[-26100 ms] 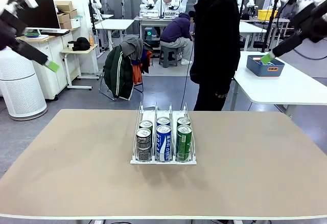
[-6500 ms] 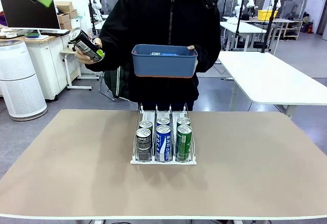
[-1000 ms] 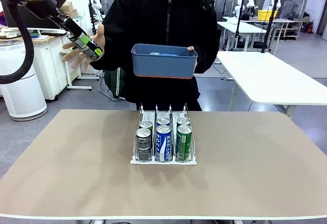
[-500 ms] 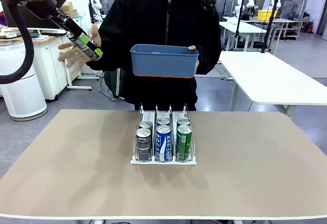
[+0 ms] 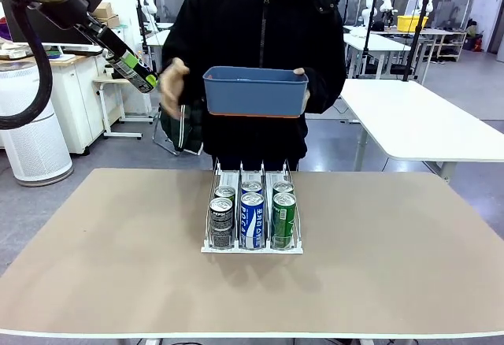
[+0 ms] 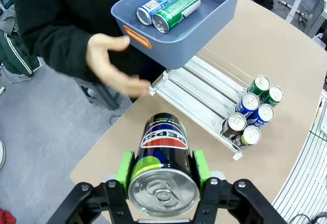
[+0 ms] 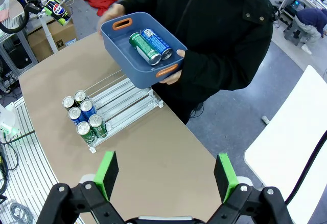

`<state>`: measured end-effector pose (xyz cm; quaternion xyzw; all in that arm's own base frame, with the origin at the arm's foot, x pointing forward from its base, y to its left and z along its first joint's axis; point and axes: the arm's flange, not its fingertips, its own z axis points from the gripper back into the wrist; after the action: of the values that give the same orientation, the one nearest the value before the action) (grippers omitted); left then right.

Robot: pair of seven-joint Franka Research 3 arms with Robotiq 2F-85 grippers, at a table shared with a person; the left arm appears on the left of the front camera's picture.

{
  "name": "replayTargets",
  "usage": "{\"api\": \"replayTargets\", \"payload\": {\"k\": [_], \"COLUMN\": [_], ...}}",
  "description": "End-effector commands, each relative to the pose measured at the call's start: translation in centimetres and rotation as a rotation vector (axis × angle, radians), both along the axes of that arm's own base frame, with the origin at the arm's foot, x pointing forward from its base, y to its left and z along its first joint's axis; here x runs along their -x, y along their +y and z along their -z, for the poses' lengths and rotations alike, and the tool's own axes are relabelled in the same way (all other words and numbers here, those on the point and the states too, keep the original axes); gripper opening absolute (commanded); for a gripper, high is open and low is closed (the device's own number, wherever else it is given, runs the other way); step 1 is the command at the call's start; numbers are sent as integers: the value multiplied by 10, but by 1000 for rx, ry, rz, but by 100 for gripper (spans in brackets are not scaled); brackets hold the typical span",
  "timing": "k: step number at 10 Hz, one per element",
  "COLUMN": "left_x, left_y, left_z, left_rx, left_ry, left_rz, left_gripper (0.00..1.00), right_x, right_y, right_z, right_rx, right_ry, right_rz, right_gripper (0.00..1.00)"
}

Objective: Fill the beverage cans into the dispenser.
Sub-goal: Place the picked Pepsi coke in the line of the Automatic Can Dispenser with the same cans.

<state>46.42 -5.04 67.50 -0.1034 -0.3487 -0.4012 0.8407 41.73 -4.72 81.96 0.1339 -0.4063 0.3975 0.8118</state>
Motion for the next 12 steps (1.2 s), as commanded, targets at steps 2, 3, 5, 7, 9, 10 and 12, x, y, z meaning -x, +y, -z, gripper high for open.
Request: {"api": "replayTargets", "payload": {"k": [2, 3, 5, 7, 9, 10, 12], "left_x": [9, 27, 60, 90, 106, 113, 118], "left_y": [-3, -12, -40, -70, -100, -113, -131], "left_z": [-7, -11, -6, 8, 30, 42, 65], "left_rx": [6, 6, 5, -59, -115, -146, -173], "left_ry": [24, 67, 146, 207, 267, 299, 378], "left_rz": [25, 54, -14, 45, 121, 161, 258], "left_gripper": [58, 58, 58, 58, 58, 58, 58], "right_x": [0, 0, 0, 0, 0, 0, 0], "right_y": [0, 0, 0, 0, 0, 0, 0], "right_z": [1, 1, 1, 1, 1, 1, 1], "right_rx": [-1, -1, -1, -1, -1, -1, -1], "right_ry": [-2, -2, -2, -2, -2, -2, -2], "right_rz": [4, 4, 4, 4, 4, 4, 4], "right_gripper": [100, 100, 100, 100, 100, 100, 100]}}
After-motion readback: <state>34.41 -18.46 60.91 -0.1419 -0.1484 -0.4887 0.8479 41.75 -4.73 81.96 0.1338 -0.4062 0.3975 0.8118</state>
